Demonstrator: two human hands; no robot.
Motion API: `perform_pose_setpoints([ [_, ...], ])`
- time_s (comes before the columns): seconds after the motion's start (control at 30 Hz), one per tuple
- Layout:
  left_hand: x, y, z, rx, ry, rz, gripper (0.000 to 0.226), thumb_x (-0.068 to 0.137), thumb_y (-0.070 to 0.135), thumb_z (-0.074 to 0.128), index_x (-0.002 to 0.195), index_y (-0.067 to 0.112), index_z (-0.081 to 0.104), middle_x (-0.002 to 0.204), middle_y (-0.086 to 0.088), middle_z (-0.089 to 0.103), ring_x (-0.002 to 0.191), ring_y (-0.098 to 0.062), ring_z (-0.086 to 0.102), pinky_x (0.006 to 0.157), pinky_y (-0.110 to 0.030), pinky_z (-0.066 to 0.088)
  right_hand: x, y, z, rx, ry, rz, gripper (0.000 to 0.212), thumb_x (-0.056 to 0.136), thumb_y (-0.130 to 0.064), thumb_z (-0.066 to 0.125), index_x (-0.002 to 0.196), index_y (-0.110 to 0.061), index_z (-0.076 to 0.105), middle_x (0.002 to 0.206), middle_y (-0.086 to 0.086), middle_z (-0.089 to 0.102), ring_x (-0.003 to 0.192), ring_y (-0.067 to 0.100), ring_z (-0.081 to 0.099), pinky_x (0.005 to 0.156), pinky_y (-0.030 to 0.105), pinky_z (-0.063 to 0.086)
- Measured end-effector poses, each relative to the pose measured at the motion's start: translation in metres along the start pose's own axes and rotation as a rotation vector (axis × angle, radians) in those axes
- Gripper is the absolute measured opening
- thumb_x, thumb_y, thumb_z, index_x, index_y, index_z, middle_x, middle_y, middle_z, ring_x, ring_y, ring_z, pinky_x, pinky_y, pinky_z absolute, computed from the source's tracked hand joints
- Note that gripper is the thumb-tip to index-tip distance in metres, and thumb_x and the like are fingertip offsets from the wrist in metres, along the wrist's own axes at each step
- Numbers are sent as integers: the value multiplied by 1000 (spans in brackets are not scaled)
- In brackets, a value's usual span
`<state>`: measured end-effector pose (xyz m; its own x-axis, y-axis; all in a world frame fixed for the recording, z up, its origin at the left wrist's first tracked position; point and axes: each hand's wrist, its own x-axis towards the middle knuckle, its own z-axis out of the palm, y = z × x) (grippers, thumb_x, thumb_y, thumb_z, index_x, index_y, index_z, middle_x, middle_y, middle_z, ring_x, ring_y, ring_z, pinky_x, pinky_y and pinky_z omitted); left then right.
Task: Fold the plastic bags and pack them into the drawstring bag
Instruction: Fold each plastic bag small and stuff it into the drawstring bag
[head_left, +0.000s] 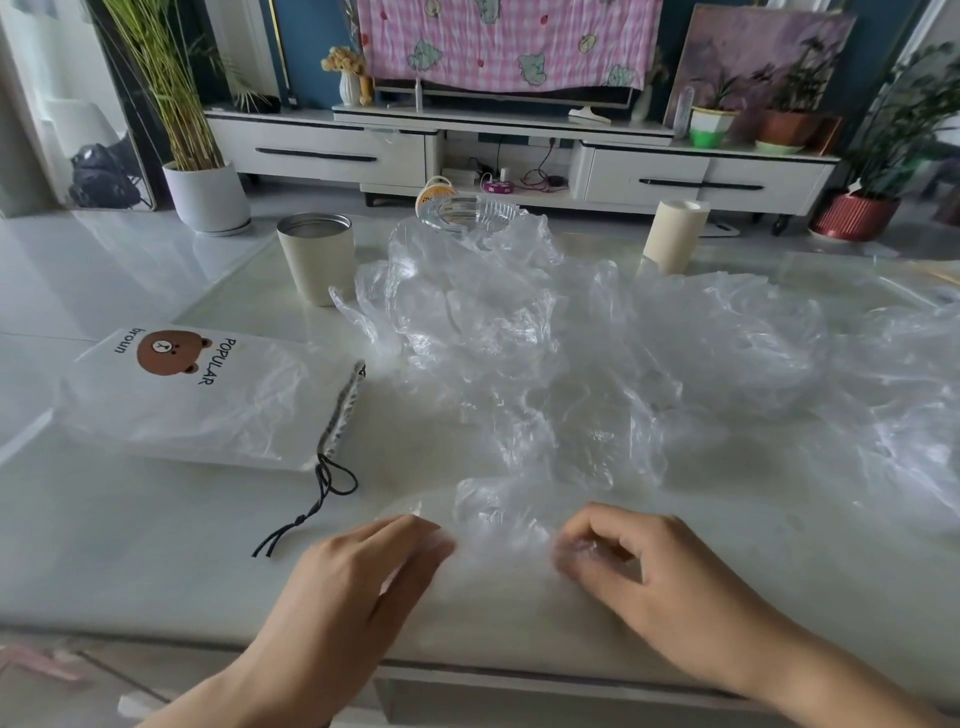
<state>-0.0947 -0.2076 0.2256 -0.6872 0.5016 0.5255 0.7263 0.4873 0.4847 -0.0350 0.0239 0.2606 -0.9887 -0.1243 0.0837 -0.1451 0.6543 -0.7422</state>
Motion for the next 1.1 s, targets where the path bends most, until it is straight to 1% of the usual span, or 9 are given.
perform_pose_setpoints([
  [0.1, 3, 4, 8, 145, 5, -147, 53, 89, 61, 31, 66, 19, 51, 53, 5, 49, 48, -16, 45, 43, -28, 37, 14, 2, 3, 78, 39, 116, 28, 92, -29, 56, 70, -13, 63, 66, -4, 65, 62, 10, 57, 66, 22, 45],
  [0.2, 16, 2, 15, 232, -29, -292, 46, 91, 54, 40, 65, 17, 45, 47, 3, 43, 50, -25, 49, 42, -26, 28, 27, 4, 11, -44, 141, 205, 42, 95, -34, 49, 57, -14, 51, 46, -12, 54, 47, 3, 47, 53, 17, 36],
  [0.43, 36, 9, 16, 411, -90, -423, 27, 98, 45, 32, 114, 25, 39, 84, 2, 59, 81, -24, 61, 59, -30, 32, 35, 4, 22, -624, 276, 210, 43, 99, -43, 29, 63, -21, 23, 58, -6, 37, 63, 25, 38, 54, 35, 26],
  [0.57, 34, 2, 16, 467, -104, -308, 26, 86, 33, 63, 73, 15, 51, 69, -3, 50, 49, -30, 55, 41, -22, 15, 31, 19, 21, -831, 394, 100, 39, 73, -29, 77, 61, -15, 43, 44, -1, 51, 33, 25, 48, 38, 19, 13],
  [0.67, 31, -6, 13, 451, -107, -232, 39, 82, 37, 66, 54, 15, 50, 66, -3, 46, 55, -26, 51, 43, -25, 25, 25, 31, 16, -830, 458, 91, 34, 65, -24, 81, 63, -9, 51, 46, 2, 52, 34, 24, 51, 38, 21, 20],
  [0.87, 31, 3, 10, 200, -17, -319, 29, 85, 38, 64, 80, 22, 40, 69, 9, 44, 57, -20, 45, 46, -25, 26, 20, 39, 11, -929, 609, -37, 16, 81, -17, 51, 68, -8, 56, 60, 6, 53, 48, 26, 56, 34, 23, 31],
  [0.93, 35, 7, 9, 265, -59, -452, 30, 88, 52, 51, 92, 24, 41, 77, 9, 50, 71, -21, 53, 55, -31, 31, 21, 43, 8, -948, 583, -56, 10, 74, -7, 64, 67, -8, 57, 60, 6, 53, 50, 27, 56, 35, 25, 37],
  [1.03, 40, 8, -1, 447, -209, -494, 42, 88, 61, 42, 74, 21, 41, 65, 5, 48, 64, -19, 47, 51, -28, 29, 23, 44, 6, -885, 494, -84, 33, 49, 8, 82, 67, -8, 59, 63, 5, 53, 54, 26, 56, 44, 26, 42],
  [1.1, 41, 8, -9, 388, -254, -468, 47, 88, 56, 48, 64, 17, 39, 57, 2, 44, 56, -15, 41, 48, -24, 27, 24, 37, 2, -721, 425, -138, 31, 56, 6, 78, 77, -10, 62, 72, 1, 57, 66, 22, 57, 60, 24, 45],
])
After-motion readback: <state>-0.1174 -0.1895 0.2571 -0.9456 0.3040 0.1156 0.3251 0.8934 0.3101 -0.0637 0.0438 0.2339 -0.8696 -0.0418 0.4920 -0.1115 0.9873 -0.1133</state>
